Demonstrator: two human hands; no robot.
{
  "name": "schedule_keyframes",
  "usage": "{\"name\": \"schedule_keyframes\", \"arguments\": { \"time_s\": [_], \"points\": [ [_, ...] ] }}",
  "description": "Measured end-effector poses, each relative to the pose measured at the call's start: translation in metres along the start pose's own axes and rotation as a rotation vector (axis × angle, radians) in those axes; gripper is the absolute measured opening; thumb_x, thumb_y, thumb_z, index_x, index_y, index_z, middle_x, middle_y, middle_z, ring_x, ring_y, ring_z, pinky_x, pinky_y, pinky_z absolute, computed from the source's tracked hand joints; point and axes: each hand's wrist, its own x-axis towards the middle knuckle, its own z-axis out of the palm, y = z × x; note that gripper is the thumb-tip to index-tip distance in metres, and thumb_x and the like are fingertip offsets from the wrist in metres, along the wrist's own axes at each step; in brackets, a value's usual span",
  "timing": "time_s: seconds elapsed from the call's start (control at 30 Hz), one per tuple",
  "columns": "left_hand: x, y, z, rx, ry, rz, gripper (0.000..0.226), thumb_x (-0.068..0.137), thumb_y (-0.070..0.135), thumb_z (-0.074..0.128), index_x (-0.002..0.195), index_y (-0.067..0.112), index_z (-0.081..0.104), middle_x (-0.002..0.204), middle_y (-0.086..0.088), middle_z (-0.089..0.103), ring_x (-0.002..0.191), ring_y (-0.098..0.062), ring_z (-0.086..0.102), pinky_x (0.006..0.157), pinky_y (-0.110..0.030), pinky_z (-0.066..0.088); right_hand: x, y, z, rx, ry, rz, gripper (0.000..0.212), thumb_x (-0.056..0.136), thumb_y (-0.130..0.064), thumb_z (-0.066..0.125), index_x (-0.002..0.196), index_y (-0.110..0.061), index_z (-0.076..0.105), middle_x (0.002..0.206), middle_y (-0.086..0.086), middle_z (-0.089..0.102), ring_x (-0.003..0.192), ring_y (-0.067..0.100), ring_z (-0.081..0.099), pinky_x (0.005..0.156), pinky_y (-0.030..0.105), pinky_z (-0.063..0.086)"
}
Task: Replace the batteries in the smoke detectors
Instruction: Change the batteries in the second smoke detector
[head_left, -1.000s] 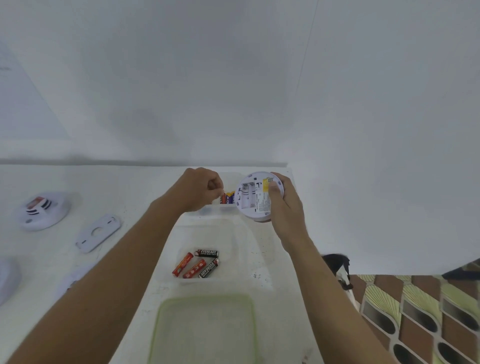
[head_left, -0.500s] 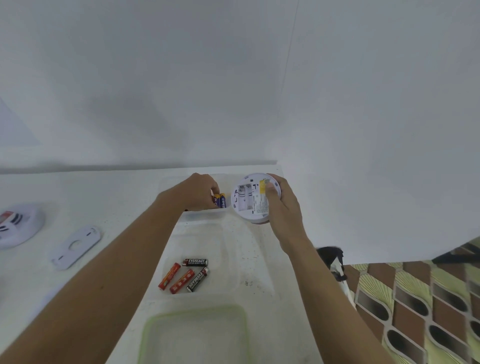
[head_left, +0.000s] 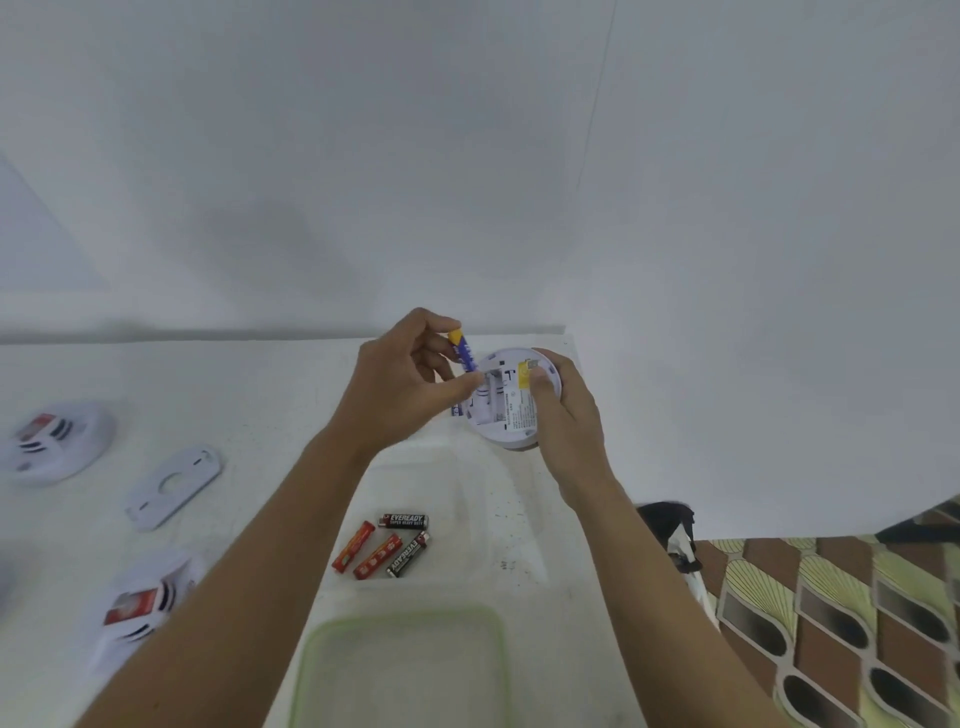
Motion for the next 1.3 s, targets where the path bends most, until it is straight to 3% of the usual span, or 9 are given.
{"name": "schedule_keyframes", "arguments": {
  "time_s": [0.1, 0.3, 0.53, 0.7, 0.8, 0.9, 1.0, 1.1, 1.3],
  "points": [
    [-0.002, 0.004, 0.005, 0.072, -0.035, 0.046, 0.049, 0.069, 0.028, 0.088, 0.112, 0.021, 0.064, 0.089, 0.010, 0.068, 0.076, -0.006, 0.061, 0.065, -0.011, 0.045, -0.002, -0.002, 0.004, 0.020, -0.006, -0.017, 0.021, 0.107, -0.029, 0.045, 0.122, -0.030, 0.059, 0.110, -0.012, 0.068, 0.102, 0.007, 0.066, 0.080, 0.025, 0.056],
    [-0.007, 0.000, 0.012, 0.059, -0.025, 0.075, 0.032, 0.077, 0.027, 0.082, 0.105, 0.020, 0.069, 0.090, 0.012, 0.063, 0.078, 0.001, 0.053, 0.063, -0.007, 0.037, -0.005, -0.005, 0.004, 0.037, 0.007, -0.050, 0.023, 0.107, -0.027, 0.045, 0.125, -0.026, 0.059, 0.112, -0.009, 0.067, 0.105, 0.010, 0.066, 0.082, 0.024, 0.056],
    [-0.024, -0.002, 0.032, 0.202, -0.057, 0.113, 0.033, 0.095, 0.033, 0.057, 0.123, 0.017, 0.065, 0.107, 0.012, 0.045, 0.105, -0.011, 0.045, 0.084, -0.005, 0.032, -0.004, -0.004, 0.001, 0.036, 0.064, -0.071, 0.025, 0.106, -0.025, 0.046, 0.125, -0.021, 0.061, 0.112, -0.006, 0.068, 0.103, 0.011, 0.066, 0.086, 0.029, 0.057],
    [-0.031, -0.004, 0.039, 0.341, -0.163, 0.157, 0.055, 0.095, 0.050, 0.035, 0.134, 0.019, 0.059, 0.115, 0.016, 0.041, 0.106, -0.009, 0.037, 0.093, -0.025, 0.033, 0.000, 0.004, -0.004, 0.045, 0.084, -0.046, 0.025, 0.106, -0.024, 0.046, 0.125, -0.019, 0.062, 0.113, -0.001, 0.069, 0.103, 0.015, 0.068, 0.083, 0.029, 0.057],
    [-0.019, 0.001, 0.029, 0.167, -0.295, 0.037, 0.037, 0.102, 0.042, 0.039, 0.125, 0.029, 0.064, 0.115, 0.015, 0.050, 0.106, -0.007, 0.047, 0.093, -0.024, 0.036, 0.002, 0.005, -0.007, 0.032, 0.087, -0.047, 0.025, 0.106, -0.024, 0.046, 0.125, -0.020, 0.062, 0.112, -0.003, 0.069, 0.102, 0.011, 0.066, 0.077, 0.021, 0.054],
    [0.001, 0.002, 0.017, -0.055, -0.154, -0.079, 0.029, 0.104, 0.026, 0.043, 0.111, 0.032, 0.070, 0.112, 0.012, 0.062, 0.100, -0.002, 0.059, 0.087, -0.022, 0.046, 0.005, 0.000, -0.011, 0.038, 0.092, -0.042, 0.021, 0.106, -0.024, 0.047, 0.119, -0.024, 0.063, 0.104, -0.010, 0.068, 0.090, -0.002, 0.064, 0.067, 0.014, 0.051],
    [0.018, -0.009, 0.011, 0.067, -0.022, -0.097, 0.022, 0.099, 0.022, 0.053, 0.111, 0.025, 0.072, 0.106, 0.009, 0.071, 0.092, -0.006, 0.066, 0.078, -0.024, 0.054, 0.006, -0.003, -0.016, 0.040, 0.094, -0.048, 0.018, 0.105, -0.023, 0.047, 0.113, -0.028, 0.062, 0.100, -0.015, 0.067, 0.082, -0.012, 0.062, 0.065, 0.011, 0.049],
    [0.034, -0.023, 0.009, 0.390, -0.195, -0.139, 0.018, 0.093, 0.022, 0.063, 0.107, 0.019, 0.073, 0.098, 0.003, 0.073, 0.088, -0.012, 0.066, 0.080, -0.020, 0.048, 0.007, -0.003, -0.019, 0.045, 0.098, -0.041, 0.018, 0.105, -0.023, 0.048, 0.108, -0.033, 0.062, 0.099, -0.015, 0.068, 0.081, -0.012, 0.062, 0.065, 0.011, 0.049],
    [0.049, -0.037, 0.024, 0.646, -0.518, -0.328, 0.034, 0.090, 0.034, 0.067, 0.116, 0.012, 0.066, 0.109, -0.006, 0.068, 0.087, -0.018, 0.061, 0.082, -0.029, 0.049, 0.007, 0.001, -0.019, 0.034, 0.084, -0.014, 0.020, 0.106, -0.025, 0.047, 0.118, -0.025, 0.062, 0.103, -0.011, 0.068, 0.085, -0.006, 0.064, 0.064, 0.014, 0.051]
  ]
}}
